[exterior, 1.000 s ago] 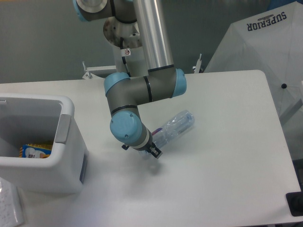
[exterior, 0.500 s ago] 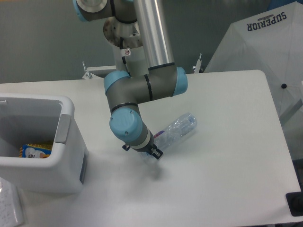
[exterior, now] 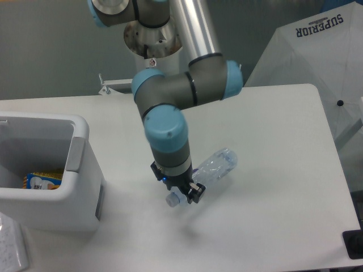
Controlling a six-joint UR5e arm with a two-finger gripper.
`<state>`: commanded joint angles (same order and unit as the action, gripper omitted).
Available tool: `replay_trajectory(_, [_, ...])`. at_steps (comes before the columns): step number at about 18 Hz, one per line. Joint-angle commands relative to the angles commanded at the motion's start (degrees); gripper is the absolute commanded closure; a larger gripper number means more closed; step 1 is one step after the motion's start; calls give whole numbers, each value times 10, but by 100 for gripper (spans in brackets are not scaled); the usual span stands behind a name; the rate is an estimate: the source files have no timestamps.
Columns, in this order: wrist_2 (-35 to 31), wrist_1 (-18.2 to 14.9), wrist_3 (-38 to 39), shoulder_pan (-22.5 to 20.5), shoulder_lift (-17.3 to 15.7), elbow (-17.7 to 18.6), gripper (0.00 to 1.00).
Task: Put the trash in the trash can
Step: 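Lift the bottle and carry it over the white bin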
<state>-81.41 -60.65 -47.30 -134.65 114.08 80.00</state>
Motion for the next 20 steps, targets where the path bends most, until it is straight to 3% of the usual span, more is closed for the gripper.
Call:
replay_trajectory(6, [166,55,84,-14,-17,-70,51])
replay_trajectory(11, [331,60,121,-35,-36,-107,51])
replay_trajectory(20, [542,72,132,-34,-71,-100,51])
